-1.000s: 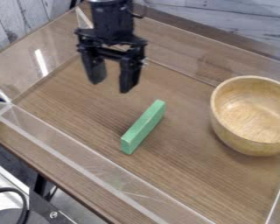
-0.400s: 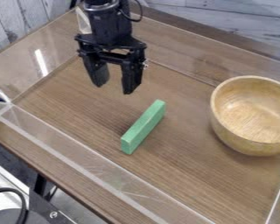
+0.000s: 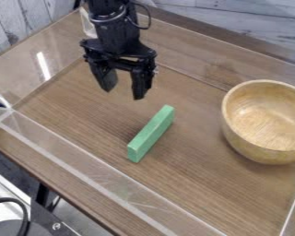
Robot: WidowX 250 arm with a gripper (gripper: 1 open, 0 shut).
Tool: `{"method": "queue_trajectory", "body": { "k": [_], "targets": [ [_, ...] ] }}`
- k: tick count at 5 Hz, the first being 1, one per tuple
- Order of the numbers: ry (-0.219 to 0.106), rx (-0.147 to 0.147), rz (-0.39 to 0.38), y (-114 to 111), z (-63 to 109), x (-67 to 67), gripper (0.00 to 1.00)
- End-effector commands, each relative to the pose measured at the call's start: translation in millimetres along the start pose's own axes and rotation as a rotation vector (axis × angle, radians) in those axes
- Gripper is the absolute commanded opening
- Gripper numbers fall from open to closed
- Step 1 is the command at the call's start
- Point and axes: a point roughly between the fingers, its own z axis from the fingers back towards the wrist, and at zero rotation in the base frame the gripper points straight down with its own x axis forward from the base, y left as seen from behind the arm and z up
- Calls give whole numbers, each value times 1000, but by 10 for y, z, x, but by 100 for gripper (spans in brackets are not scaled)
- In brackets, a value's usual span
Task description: Remove the green block from inside the brown bowl and put it on the table
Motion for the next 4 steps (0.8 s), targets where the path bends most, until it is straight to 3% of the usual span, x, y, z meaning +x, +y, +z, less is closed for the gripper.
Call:
{"method": "queue_trajectory", "body": {
  "k": [1, 2, 4],
  "targets": [
    [-55, 49, -20, -69, 200, 94, 100],
    [-51, 82, -36, -128, 235, 129, 100],
    [15, 82, -127, -67, 170, -41, 100]
  ]
}}
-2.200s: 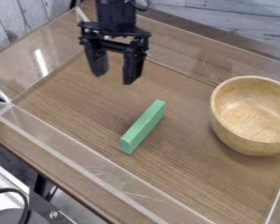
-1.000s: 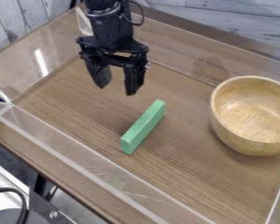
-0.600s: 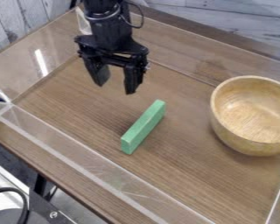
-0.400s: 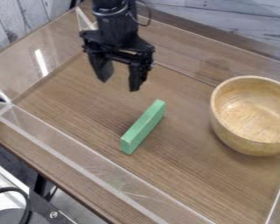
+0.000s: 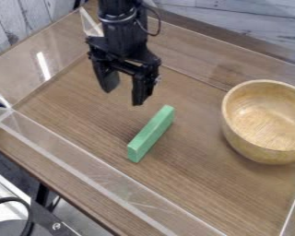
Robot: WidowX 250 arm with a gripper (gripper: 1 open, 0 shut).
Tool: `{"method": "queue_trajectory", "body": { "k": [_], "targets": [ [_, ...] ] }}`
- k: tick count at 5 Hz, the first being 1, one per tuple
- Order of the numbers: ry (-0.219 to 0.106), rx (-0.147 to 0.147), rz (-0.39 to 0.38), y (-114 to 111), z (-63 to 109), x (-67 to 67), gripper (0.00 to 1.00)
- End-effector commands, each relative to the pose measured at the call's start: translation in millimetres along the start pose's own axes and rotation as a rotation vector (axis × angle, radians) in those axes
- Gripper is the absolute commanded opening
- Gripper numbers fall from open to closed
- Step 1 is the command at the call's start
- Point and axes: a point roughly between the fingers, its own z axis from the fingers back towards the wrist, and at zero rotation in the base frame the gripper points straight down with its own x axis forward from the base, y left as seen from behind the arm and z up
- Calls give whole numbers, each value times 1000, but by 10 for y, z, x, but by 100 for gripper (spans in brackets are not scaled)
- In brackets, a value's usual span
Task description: Remove the green block from inside the brown bowl and put it on the table
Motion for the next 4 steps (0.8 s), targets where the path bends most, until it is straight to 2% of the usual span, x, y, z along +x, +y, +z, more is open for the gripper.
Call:
{"method": "queue_trajectory", "body": {
  "k": [1, 2, 3, 4],
  "targets": [
    [-72, -24, 83, 187, 177, 74, 100],
    [-75, -56, 145, 343, 193, 85, 0],
    [-102, -67, 147, 244, 164, -48, 100],
    [-129, -73, 141, 135, 153, -116, 100]
  ]
}}
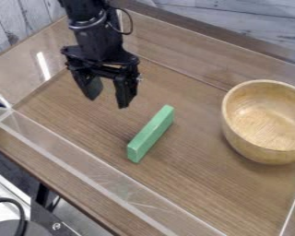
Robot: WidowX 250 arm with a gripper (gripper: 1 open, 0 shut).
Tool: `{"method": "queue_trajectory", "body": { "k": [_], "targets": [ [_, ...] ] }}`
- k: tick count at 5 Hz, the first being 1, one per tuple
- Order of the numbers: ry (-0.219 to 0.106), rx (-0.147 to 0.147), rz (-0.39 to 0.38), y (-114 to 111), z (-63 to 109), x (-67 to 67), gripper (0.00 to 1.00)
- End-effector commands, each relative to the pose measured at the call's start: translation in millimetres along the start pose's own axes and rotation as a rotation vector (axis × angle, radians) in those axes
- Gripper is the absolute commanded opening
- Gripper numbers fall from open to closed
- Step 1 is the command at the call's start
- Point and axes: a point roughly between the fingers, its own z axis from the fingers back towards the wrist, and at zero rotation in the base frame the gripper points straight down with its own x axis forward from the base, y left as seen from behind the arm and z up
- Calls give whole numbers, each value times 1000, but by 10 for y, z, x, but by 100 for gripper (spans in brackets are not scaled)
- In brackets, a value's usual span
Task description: Remove the green block from inside the brown bowl and put it on the table
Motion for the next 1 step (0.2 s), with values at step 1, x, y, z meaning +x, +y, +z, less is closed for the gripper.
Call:
{"method": "queue_trajectory", "body": {
  "k": [1],
  "targets": [
    [-47, -21, -12, -89, 82, 142, 100]
  ]
}}
